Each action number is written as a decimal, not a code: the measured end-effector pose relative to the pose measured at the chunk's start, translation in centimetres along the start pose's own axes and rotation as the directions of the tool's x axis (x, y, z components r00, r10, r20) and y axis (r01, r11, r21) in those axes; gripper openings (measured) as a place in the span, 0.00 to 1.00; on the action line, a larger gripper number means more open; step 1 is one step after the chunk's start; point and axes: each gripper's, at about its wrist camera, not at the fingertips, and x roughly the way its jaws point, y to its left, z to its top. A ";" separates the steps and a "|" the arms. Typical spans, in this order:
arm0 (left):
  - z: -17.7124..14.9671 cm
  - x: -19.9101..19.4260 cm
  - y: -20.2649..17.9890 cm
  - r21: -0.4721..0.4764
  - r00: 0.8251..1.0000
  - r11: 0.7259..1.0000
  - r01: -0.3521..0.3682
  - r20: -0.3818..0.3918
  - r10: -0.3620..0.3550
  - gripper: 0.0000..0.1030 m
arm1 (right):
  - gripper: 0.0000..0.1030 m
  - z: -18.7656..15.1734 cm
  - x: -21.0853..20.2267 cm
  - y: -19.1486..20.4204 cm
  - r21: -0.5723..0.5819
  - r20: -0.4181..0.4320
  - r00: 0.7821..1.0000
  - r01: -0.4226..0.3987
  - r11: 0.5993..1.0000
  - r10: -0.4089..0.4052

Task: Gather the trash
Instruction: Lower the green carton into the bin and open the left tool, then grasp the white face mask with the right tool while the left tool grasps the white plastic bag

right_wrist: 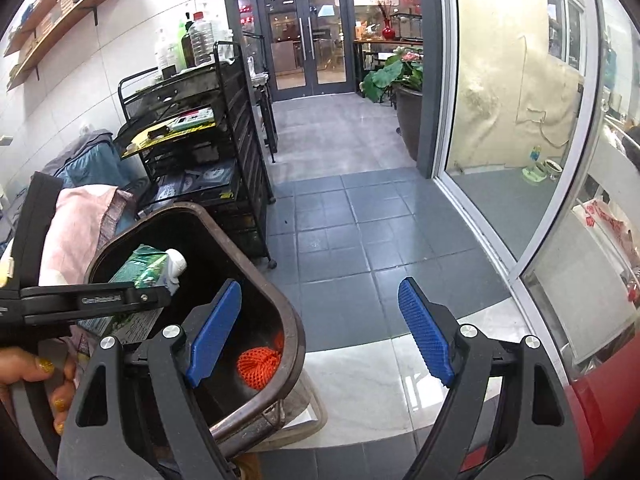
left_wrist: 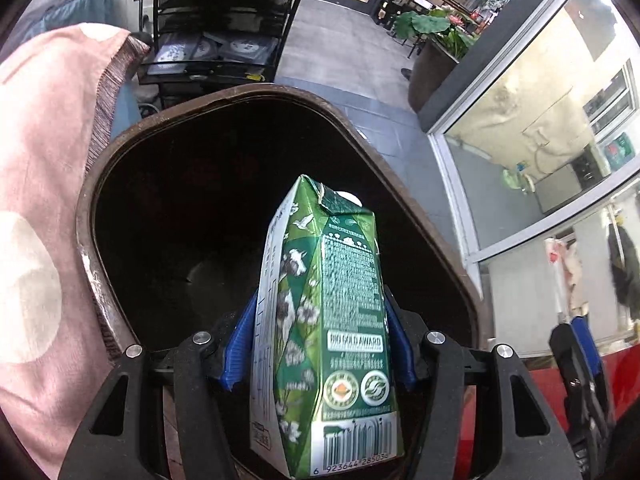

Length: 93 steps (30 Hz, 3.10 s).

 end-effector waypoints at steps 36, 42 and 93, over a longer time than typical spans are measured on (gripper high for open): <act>-9.6 -19.1 5.9 0.005 0.785 0.946 -0.323 0.560 0.265 0.92 | 0.87 0.7 -5.0 10.1 -0.125 0.113 0.951 -0.275 0.953 0.289; -12.8 -22.0 10.5 -0.107 0.719 0.908 -0.405 0.576 0.389 0.93 | 0.87 -0.7 -6.6 16.6 -0.253 0.056 0.899 -0.408 0.877 0.434; -15.7 -23.7 41.3 -0.399 0.800 0.804 -0.441 0.232 0.553 0.58 | 0.13 -8.3 -7.6 44.4 -0.626 -0.400 0.778 -0.618 0.475 0.485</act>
